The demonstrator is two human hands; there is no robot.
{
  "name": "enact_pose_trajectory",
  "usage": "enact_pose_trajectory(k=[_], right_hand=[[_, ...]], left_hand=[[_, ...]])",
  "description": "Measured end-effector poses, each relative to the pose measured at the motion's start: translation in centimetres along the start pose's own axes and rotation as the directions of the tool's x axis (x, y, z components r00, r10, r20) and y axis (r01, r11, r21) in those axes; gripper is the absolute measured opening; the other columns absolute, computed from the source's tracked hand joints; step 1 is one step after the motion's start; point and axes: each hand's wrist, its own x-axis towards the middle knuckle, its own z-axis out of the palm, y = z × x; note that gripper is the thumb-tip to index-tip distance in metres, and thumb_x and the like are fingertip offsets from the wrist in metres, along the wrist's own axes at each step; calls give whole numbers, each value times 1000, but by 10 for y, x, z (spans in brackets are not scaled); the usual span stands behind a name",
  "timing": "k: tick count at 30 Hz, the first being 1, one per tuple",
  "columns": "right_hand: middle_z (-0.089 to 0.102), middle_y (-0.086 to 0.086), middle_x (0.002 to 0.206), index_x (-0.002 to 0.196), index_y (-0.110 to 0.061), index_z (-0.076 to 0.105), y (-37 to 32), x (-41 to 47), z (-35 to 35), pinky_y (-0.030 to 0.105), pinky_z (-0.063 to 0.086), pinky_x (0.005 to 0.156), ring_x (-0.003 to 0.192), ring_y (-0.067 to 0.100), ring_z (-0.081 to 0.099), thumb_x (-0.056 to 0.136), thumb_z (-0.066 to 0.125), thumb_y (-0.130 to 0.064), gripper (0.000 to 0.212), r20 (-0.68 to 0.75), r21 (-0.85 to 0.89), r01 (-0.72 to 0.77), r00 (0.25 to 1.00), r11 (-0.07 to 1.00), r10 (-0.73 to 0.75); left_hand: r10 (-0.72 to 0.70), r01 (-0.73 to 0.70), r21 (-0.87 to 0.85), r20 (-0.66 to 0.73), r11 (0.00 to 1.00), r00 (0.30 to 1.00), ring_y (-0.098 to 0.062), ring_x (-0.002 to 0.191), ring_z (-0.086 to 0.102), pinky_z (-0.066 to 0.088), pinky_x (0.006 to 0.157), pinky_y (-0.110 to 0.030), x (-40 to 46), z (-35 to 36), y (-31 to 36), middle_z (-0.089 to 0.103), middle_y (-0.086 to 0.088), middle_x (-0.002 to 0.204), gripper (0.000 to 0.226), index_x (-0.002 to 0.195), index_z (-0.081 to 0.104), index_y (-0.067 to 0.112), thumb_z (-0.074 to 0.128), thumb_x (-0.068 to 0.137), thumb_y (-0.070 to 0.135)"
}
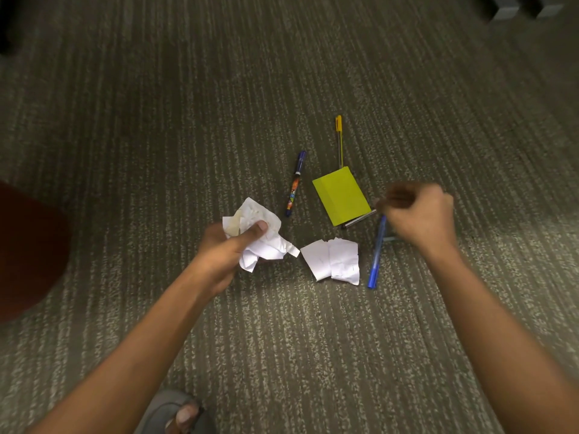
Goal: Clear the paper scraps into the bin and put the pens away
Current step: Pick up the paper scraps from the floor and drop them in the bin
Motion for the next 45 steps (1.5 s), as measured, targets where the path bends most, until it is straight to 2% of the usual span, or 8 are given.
enact_pose_trajectory(k=[3,9,13,21,27,34,41,45], right_hand=[[74,-12,78,93,-24,75,-7,-39,-1,15,49,73,69,0,66,67,79,-40,30,69,-57,-2,998,998,6],[74,6,94,103,-14,70,-11,-71,39,38,58,80,90,27,68,63,85,-37,48,267,-245,-53,956,968,120],[69,-1,79,110,-12,70,-3,-57,36,24,49,79,82,18,66,71,81,-18,41,324,-109,-153,929,982,181],[76,8,99,100,-11,72,-8,-55,24,33,58,83,86,18,70,78,79,-12,23,538,294,-395,821,870,191],[52,10,133,105,-31,74,-23,-78,60,38,35,106,127,35,37,79,75,-41,28,351,-278,61,935,959,42],[62,10,94,92,-11,75,-24,-100,77,25,39,66,83,30,63,83,67,-15,13,250,-264,250,950,931,-185],[68,8,95,94,-15,57,-28,-69,60,26,45,66,81,20,63,70,84,-12,36,386,153,-94,922,984,29],[77,9,85,112,-2,57,-62,-56,42,23,57,55,66,14,72,74,74,5,42,587,583,-443,809,682,23]], left_hand=[[-21,21,-8,-7,1000,1000,-11,52,63,42,42,-21,0,1,0,71,0,65,14,90,68,1,68,87,15],[-47,46,-22,-52,999,998,-22,77,73,56,62,-34,5,7,0,76,-8,84,12,91,71,5,72,83,14],[-45,45,-3,-38,999,998,-20,81,74,59,69,-35,6,8,0,78,-4,83,10,89,72,8,73,82,15],[-36,36,-4,10,999,999,-16,81,74,57,64,-24,4,6,0,78,-3,84,12,92,72,8,72,83,16],[-28,28,11,26,1000,999,-14,77,73,57,63,-25,2,3,3,77,-2,82,11,92,71,6,70,85,14],[-22,23,-10,63,1000,998,-10,68,71,52,54,-20,-2,-1,6,75,2,74,5,88,70,6,67,87,10],[-37,37,-39,-2,999,999,-21,86,73,59,72,-31,-12,2,20,75,-14,96,23,101,69,-1,72,83,13],[54,-57,-67,-43,996,998,-19,80,73,57,67,-29,-29,0,56,75,-11,89,18,96,70,-2,72,83,11]])
